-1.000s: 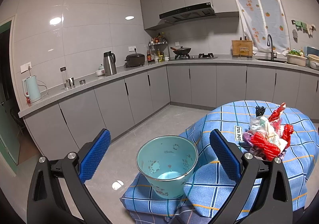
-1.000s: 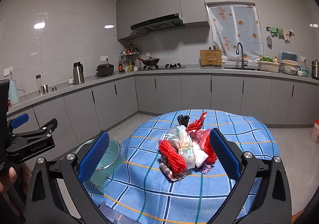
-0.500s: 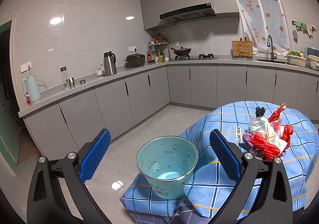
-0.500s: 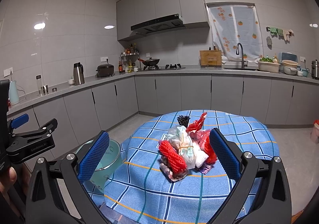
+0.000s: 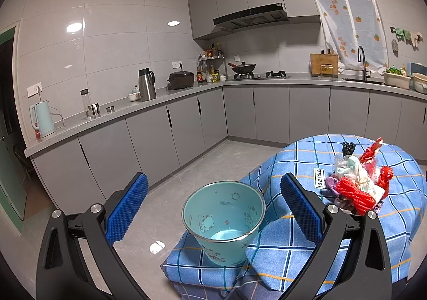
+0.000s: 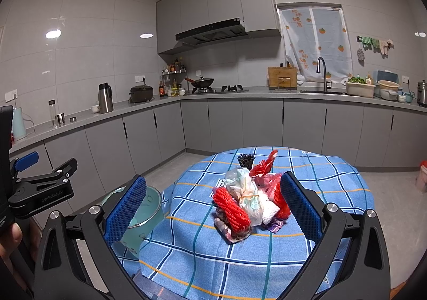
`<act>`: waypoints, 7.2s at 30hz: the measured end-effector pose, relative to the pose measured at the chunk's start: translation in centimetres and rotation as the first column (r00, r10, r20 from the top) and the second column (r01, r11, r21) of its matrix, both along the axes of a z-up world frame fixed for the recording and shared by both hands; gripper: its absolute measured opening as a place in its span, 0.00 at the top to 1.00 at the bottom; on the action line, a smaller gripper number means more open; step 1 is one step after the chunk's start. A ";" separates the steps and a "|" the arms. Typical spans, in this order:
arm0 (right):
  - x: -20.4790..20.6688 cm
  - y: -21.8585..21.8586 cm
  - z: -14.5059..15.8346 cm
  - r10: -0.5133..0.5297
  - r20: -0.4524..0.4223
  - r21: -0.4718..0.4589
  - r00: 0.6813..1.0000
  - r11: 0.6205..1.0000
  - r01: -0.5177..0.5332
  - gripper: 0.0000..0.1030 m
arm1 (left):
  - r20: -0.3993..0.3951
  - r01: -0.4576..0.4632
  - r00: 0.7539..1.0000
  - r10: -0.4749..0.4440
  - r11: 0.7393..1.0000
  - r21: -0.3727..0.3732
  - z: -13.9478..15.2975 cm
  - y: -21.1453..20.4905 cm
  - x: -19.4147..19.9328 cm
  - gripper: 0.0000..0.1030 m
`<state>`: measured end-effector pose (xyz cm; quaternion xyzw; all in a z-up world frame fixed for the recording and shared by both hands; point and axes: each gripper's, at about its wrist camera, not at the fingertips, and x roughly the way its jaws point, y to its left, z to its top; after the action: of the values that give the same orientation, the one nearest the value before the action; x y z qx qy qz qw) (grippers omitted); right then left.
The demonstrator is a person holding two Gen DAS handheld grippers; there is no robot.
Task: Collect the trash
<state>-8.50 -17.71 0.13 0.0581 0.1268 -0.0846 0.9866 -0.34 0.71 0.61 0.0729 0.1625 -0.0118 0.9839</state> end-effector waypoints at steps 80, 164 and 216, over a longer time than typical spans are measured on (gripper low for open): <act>14.5 -13.6 -7.5 -0.225 -0.113 0.043 0.968 0.972 0.231 0.24 | -0.186 0.401 0.901 -0.392 0.916 0.015 -8.3 -18.8 15.0 0.88; 24.3 5.0 -2.2 0.285 -0.025 0.009 0.958 0.959 -0.285 0.92 | -0.225 0.004 0.974 -0.013 0.999 -0.040 -8.0 2.0 20.7 0.88; 27.7 8.3 -9.3 0.396 -0.222 0.097 0.891 0.918 -0.384 0.63 | -0.243 -0.086 0.967 0.075 0.996 -0.034 -10.1 5.3 22.1 0.22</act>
<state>19.17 -9.42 -9.12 0.0459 0.2550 0.1119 0.9593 21.79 5.98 -9.47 0.0427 0.2833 0.0157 0.9579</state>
